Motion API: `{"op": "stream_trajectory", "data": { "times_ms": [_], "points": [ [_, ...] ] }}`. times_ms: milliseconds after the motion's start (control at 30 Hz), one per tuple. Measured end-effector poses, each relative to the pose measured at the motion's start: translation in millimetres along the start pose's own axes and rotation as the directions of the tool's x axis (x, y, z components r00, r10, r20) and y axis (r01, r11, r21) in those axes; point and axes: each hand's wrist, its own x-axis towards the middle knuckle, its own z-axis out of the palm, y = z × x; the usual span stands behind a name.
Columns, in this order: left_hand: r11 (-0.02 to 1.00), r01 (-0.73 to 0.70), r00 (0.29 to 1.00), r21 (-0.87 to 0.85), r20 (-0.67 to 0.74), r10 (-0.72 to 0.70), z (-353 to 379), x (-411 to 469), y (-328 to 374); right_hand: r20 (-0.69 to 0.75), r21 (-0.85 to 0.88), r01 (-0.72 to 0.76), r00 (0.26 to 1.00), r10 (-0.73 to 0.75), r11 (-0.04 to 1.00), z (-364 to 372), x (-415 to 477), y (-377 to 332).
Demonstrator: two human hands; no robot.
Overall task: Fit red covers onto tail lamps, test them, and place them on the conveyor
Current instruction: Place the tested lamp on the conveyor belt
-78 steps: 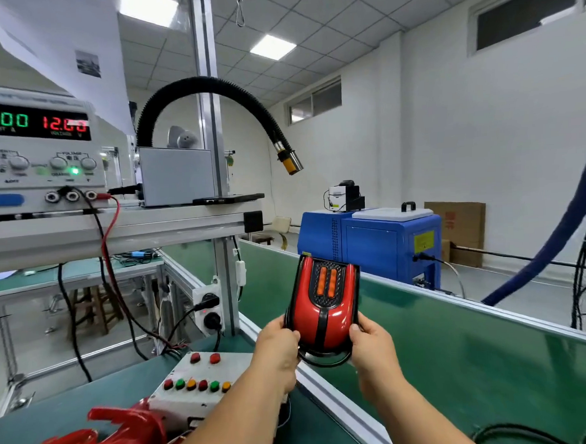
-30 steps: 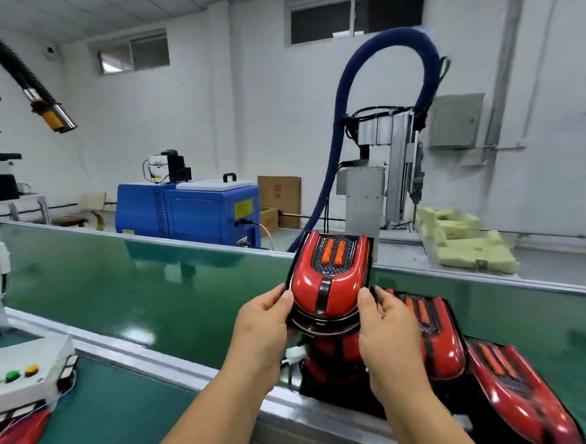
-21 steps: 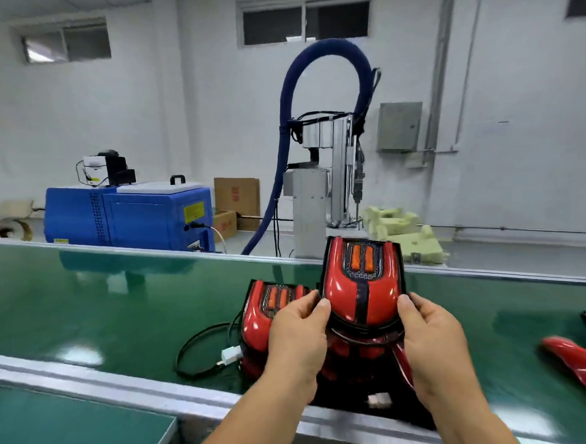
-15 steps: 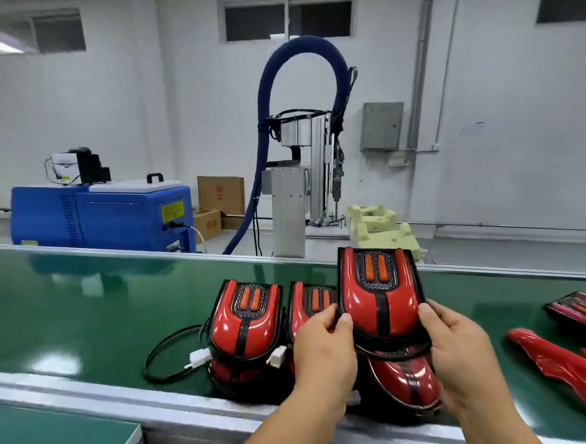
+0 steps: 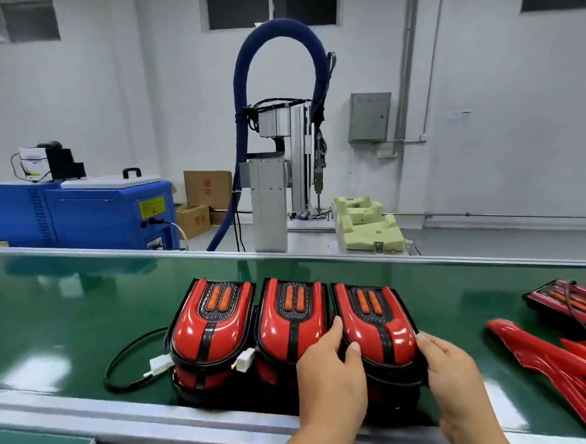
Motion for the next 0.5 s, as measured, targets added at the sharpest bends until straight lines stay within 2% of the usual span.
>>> {"op": "stream_trajectory", "data": {
  "times_ms": [167, 233, 300, 367, 500],
  "points": [
    [0.988, -0.059, 0.998, 0.141, 0.039, 0.053, -1.7, 1.4, -8.5, 0.025, 0.011, -0.015, 1.000, 0.014, 1.000, 0.7, 5.3, 0.2],
    [0.963, -0.084, 0.994, 0.254, 0.086, 0.064, -3.4, 3.3, -8.0, 0.056, -0.025, 0.003, 0.998, -0.002, 1.000, 1.8, 4.4, -0.5],
    [0.900, -0.114, 0.990, 0.421, 0.121, 0.068, -5.8, 6.4, -4.2, 0.095, -0.085, 0.032, 0.995, -0.024, 0.996, 3.1, 3.4, 0.5],
    [0.815, -0.139, 0.988, 0.563, 0.137, 0.074, -7.4, 10.3, -1.5, 0.133, -0.115, -0.011, 0.991, 0.027, 0.993, 2.6, 3.9, 0.0],
    [0.704, -0.194, 0.979, 0.683, 0.177, 0.099, -5.9, 13.7, -0.5, 0.196, -0.199, -0.127, 0.966, 0.167, 0.972, -2.7, 9.5, -0.7]
  ]
}}
